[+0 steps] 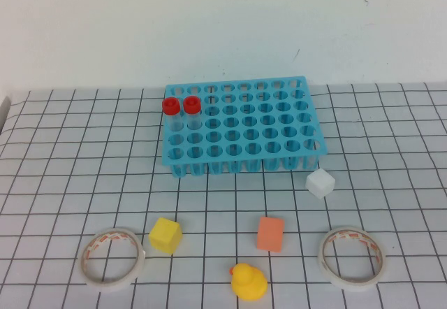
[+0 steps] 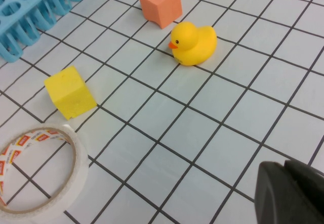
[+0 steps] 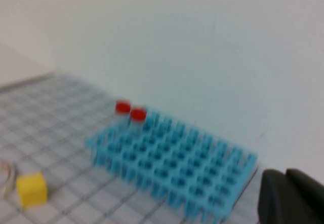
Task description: Place the test tubes
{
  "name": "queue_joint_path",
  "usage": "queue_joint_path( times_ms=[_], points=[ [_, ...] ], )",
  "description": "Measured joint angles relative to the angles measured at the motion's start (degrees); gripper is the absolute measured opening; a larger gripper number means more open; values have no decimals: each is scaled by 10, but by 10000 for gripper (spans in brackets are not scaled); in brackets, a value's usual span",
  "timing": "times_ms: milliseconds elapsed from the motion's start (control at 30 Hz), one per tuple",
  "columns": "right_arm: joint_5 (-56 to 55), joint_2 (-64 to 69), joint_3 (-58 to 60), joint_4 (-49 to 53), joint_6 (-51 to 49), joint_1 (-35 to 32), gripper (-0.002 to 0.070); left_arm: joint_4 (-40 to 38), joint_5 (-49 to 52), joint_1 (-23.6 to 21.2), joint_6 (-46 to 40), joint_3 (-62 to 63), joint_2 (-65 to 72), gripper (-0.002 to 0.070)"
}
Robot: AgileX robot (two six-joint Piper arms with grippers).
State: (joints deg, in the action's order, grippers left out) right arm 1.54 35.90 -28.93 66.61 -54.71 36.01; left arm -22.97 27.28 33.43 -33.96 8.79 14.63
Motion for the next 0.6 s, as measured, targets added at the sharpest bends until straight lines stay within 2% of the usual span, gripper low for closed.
queue_joint_path(
  times_ms=[67,100,233,300,400,500,600],
  points=[
    [8,-1,21,-169,187,0,-1,0,0,0,0,0,0,-1],
    [35,-2,37,-356,353,0,-1,0,0,0,0,0,0,-1],
    [85,-19,84,-698,618,-11,-1,0,0,0,0,0,0,-1],
    [49,-37,121,-759,698,-24,-1,0,0,0,0,0,0,-1],
    [-8,-96,161,-787,756,-63,-1,0,0,0,0,0,0,-1],
    [-6,-165,172,-793,780,-132,-1,0,0,0,0,0,0,-1],
    [15,-226,186,-796,787,-228,-1,0,0,0,0,0,0,-1]
  ],
)
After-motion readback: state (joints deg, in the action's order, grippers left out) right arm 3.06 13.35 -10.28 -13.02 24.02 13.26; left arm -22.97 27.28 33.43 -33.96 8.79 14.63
